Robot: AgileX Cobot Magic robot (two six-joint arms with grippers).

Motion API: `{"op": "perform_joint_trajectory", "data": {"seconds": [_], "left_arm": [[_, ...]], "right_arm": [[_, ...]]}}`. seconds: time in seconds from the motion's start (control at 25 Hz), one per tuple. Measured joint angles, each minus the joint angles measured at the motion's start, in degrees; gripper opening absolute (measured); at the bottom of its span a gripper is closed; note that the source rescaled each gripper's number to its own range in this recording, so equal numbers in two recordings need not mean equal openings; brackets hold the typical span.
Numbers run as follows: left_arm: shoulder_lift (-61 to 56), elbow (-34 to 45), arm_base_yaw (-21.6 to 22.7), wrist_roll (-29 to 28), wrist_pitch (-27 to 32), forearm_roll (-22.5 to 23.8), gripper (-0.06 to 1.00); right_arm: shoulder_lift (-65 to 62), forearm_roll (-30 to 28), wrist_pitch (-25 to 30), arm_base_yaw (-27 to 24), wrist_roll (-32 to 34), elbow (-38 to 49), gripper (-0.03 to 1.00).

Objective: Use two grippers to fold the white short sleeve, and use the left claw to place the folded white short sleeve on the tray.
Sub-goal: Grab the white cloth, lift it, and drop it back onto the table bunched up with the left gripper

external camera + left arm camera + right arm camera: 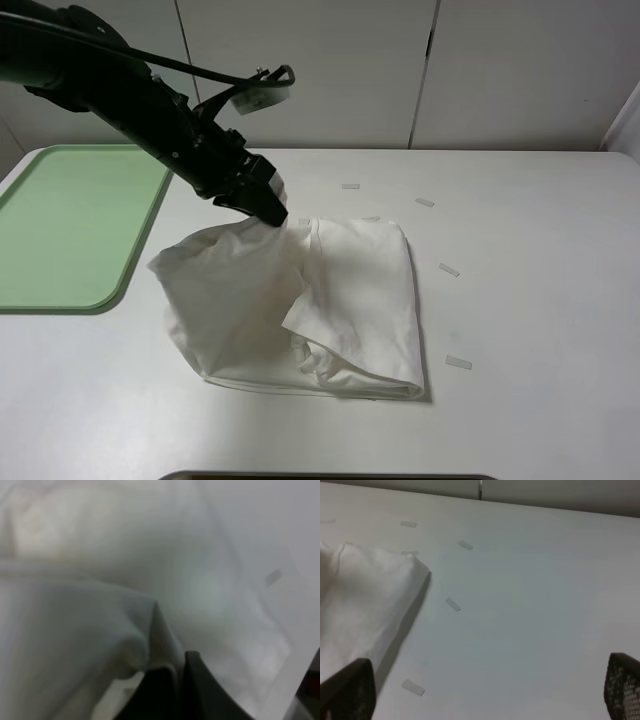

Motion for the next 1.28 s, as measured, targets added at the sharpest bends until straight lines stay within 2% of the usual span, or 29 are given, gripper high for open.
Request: {"op": "perform_joint_trajectory", "data": {"seconds": [0.04,0.08,0.24,0.72,0.84,1.0,1.04,1.12,1.2,1.28], "left_arm": [[0.0,0.0,-1.0,1.9,-0.8,-2.7,0.0],[0.0,0.0,-1.0,1.9,-0.8,-2.7,0.0],[0.0,0.0,-4.3,6.4,-3.8,-9.5,0.0],[5.8,0.0,-13.9,14.5,-12.6,-22.1,0.0],[7.8,0.0,-16.2,17.5,-16.2,-27.9,0.0],[8.8,-0.3,-18.8,24.6,-19.5,-35.9,0.0],[8.8,-0.3,-20.1,28.9,-20.3,-40.4,0.0],[8.9,-0.3,-20.6,30.8,-20.4,-42.0,0.0],[9.3,-0.4,-21.8,38.0,-20.6,-46.0,0.02],[9.5,-0.4,-22.3,42.8,-20.0,-47.1,0.12]], "right_arm": [[0.0,0.0,0.0,0.0,0.0,0.0,1.0],[0.0,0.0,0.0,0.0,0.0,0.0,1.0],[0.0,0.0,0.0,0.0,0.0,0.0,1.0],[0.0,0.0,0.0,0.0,0.0,0.0,1.0],[0.0,0.0,0.0,0.0,0.0,0.0,1.0],[0.0,0.0,0.0,0.0,0.0,0.0,1.0],[0.0,0.0,0.0,0.0,0.0,0.0,1.0],[0.0,0.0,0.0,0.0,0.0,0.0,1.0],[0.0,0.0,0.0,0.0,0.0,0.0,1.0],[0.0,0.0,0.0,0.0,0.0,0.0,1.0]]}}
